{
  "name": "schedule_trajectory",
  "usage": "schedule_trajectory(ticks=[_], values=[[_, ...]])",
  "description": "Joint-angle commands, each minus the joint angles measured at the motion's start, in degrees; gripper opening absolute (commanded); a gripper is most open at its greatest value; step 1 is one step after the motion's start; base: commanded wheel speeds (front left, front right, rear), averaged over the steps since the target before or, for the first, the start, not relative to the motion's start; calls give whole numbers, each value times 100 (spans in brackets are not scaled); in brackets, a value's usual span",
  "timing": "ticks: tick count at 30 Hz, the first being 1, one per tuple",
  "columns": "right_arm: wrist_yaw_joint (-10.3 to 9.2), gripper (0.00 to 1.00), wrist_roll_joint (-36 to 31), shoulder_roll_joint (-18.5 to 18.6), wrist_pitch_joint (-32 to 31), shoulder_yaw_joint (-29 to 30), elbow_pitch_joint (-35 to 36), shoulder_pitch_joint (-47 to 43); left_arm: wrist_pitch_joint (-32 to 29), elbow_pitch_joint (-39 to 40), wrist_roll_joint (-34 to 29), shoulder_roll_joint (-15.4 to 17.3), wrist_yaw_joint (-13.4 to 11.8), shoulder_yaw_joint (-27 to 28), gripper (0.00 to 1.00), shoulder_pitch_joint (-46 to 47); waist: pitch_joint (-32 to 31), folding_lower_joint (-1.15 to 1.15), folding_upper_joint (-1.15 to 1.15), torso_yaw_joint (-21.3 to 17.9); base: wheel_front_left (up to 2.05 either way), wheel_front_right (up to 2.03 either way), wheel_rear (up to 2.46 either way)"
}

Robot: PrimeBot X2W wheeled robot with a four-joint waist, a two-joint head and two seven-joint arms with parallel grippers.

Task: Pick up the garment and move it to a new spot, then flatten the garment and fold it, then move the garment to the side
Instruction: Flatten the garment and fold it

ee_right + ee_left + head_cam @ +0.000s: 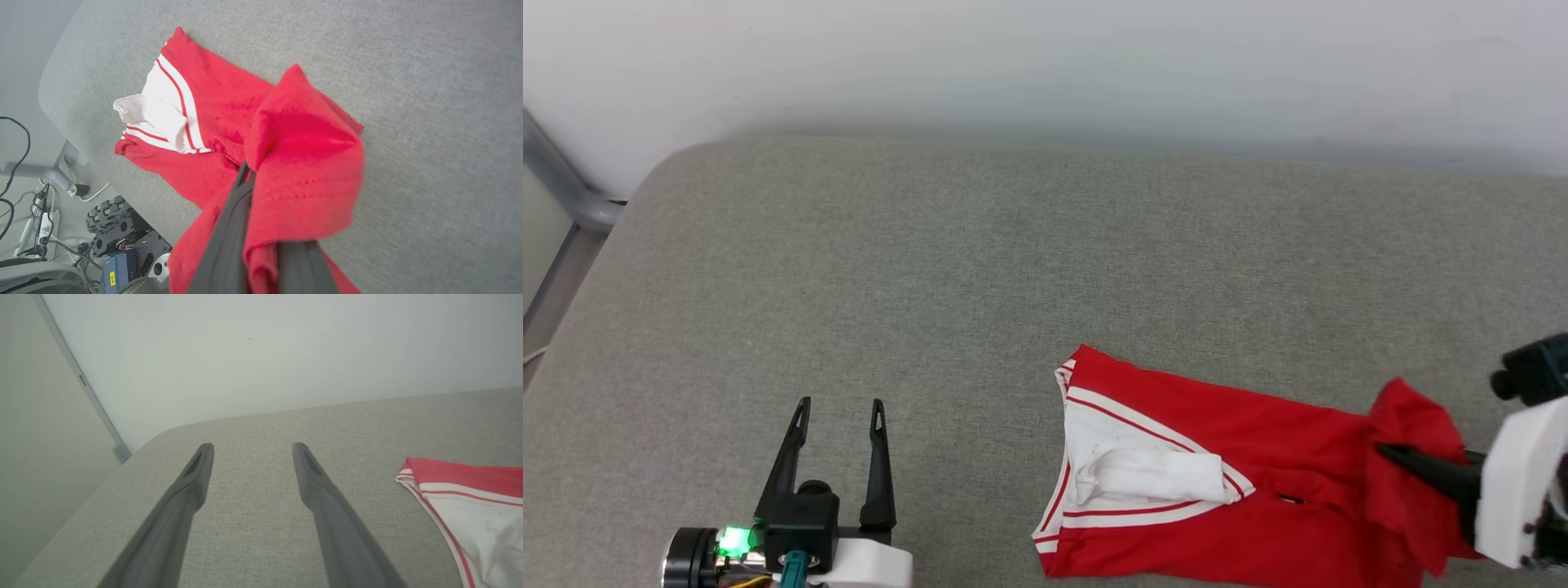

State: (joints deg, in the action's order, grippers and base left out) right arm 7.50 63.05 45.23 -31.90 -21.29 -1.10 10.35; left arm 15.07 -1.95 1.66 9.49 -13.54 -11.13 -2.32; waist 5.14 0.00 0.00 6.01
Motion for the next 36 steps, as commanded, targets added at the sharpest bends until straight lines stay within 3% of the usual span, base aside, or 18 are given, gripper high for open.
schedule_trajectory(ticks=[1, 7, 15, 33, 34, 35, 36], values=[[-3, 0, -129, -142, -126, -77, 107, 147, 13, -9, -55, -39, 30, -27, 100, 74, 47, 0, 0, 51, 0, 0, 0], [-3, 0, -681, -625, -562, -527, 242, 657, 13, -35, -88, -99, 78, -69, 100, 177, 174, 0, 0, 189, 0, 0, 0], [-3, 0, -1019, -1165, -713, -1222, -181, 1432, 13, -59, -101, -153, 116, -83, 100, 338, 381, 0, 0, 318, 0, 0, 0], [-3, 0, -1384, -1888, 332, -2572, -2001, 2191, 13, -137, -114, -251, 125, -131, 100, 587, 639, 0, 0, 374, 0, 0, 0], [-3, 19, -1367, -1897, 428, -2634, -2007, 2203, 13, -145, -114, -249, 128, -125, 100, 590, 628, 0, 0, 358, 0, 0, 0], [-3, 88, -1385, -1880, 537, -2681, -2003, 2241, 13, -156, -112, -242, 129, -115, 100, 587, 609, 0, 0, 341, 0, 0, 0], [-3, 100, -1410, -1852, 638, -2721, -1980, 2280, 13, -163, -108, -235, 127, -105, 100, 582, 583, 0, 0, 324, 0, 0, 0]])
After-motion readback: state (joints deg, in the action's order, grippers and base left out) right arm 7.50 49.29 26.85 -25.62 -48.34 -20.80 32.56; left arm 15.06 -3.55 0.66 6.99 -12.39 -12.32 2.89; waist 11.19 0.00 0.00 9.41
